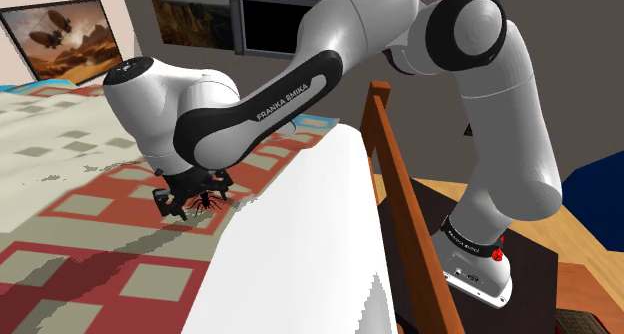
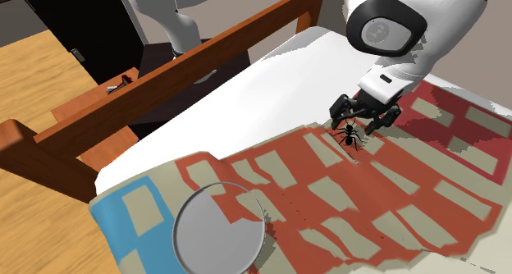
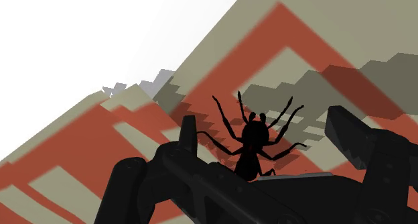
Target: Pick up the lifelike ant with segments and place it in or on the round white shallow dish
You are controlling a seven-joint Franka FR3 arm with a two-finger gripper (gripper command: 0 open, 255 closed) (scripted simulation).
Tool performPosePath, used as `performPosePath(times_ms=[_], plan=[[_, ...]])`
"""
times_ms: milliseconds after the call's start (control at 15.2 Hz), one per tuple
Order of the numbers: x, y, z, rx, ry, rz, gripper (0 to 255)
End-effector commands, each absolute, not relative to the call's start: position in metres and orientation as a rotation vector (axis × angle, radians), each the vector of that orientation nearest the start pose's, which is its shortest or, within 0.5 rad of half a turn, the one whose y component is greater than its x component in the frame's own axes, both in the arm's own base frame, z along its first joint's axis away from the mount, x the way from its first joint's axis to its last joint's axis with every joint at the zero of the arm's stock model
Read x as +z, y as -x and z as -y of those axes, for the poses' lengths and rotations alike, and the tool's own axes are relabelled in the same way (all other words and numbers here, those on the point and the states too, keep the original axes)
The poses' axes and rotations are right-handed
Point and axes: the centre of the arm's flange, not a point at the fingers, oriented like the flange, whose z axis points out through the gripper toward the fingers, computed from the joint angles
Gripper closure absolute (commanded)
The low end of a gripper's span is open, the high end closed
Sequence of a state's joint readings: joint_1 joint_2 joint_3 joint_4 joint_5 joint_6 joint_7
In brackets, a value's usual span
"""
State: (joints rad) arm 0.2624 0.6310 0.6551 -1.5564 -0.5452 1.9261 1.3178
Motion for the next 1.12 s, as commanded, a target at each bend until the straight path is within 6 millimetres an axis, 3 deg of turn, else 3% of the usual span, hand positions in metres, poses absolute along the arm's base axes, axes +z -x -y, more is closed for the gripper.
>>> performPosePath(times_ms=[0, 198, 264, 858, 1056], plan=[[0.325, -0.491, -0.472, -0.104, 3.269, -0.409, 0], [0.325, -0.491, -0.472, -0.104, 3.270, -0.409, 0], [0.325, -0.491, -0.472, -0.104, 3.270, -0.409, 255], [0.325, -0.491, -0.472, -0.104, 3.269, -0.409, 255], [0.341, -0.491, -0.472, -0.104, 3.269, -0.409, 255]])
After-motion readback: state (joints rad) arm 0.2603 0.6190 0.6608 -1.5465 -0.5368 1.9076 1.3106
